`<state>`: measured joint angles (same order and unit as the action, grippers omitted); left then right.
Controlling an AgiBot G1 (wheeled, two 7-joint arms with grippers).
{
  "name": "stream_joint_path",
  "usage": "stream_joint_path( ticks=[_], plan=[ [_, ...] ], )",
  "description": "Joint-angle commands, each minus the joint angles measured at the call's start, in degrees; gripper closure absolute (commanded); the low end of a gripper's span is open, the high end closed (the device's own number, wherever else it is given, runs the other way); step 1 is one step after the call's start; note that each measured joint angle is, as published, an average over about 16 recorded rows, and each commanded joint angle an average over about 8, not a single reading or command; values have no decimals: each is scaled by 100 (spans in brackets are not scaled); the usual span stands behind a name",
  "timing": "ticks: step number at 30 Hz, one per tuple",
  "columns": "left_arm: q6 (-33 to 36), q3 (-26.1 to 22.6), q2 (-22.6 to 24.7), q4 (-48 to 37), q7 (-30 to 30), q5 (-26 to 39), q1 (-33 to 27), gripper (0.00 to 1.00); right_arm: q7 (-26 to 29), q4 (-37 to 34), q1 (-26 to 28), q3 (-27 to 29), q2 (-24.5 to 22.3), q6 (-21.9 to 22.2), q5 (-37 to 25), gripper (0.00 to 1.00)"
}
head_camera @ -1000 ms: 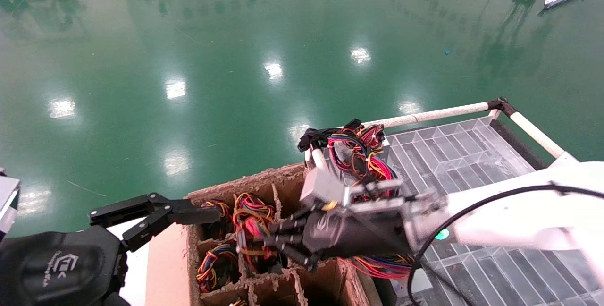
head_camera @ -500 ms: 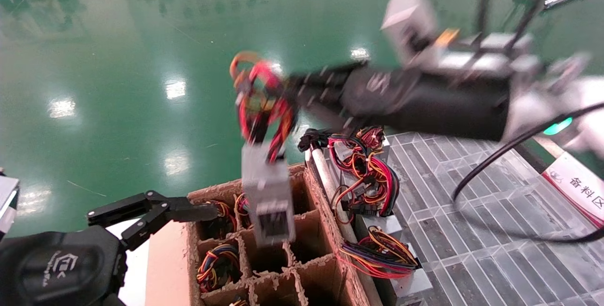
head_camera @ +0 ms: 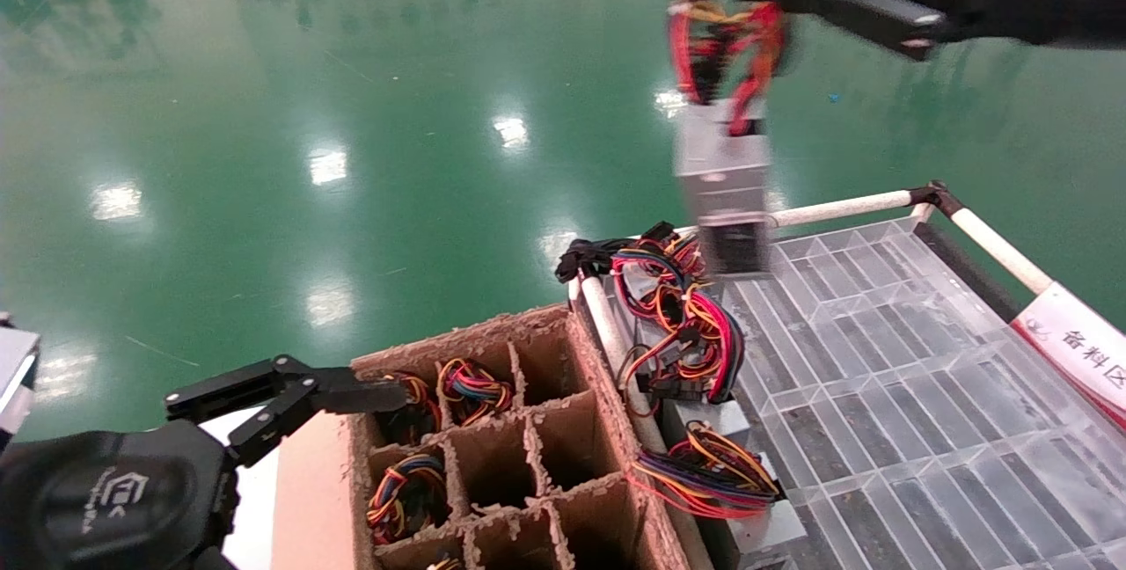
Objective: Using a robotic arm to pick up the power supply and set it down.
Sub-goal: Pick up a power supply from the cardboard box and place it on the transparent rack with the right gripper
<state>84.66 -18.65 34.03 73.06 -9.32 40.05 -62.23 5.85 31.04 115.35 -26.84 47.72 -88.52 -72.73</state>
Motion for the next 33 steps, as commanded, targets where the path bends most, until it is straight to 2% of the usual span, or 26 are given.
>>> stream_joint_path(
  ticks=[1, 7, 14, 25, 33],
  plan=[
    [0, 0, 0, 0, 0, 0, 0, 0, -175, -345, 237, -64, -92, -112, -150, 100],
    [0, -1, 0, 0, 1, -1, 0, 0, -712, -1061, 488, -371, -297, -139, -585, 100],
    [-1, -2, -1, 0, 1, -2, -1, 0, -1286, -1727, 347, -642, -293, 20, -931, 100],
    [-2, -4, -2, 0, 2, -3, -1, 0, -2152, -2331, 37, -829, 284, 968, -1238, 100],
    [-2, -5, -2, 0, 3, -3, -1, 0, -2753, -2448, 108, -981, 677, 956, -1447, 100]
  ],
)
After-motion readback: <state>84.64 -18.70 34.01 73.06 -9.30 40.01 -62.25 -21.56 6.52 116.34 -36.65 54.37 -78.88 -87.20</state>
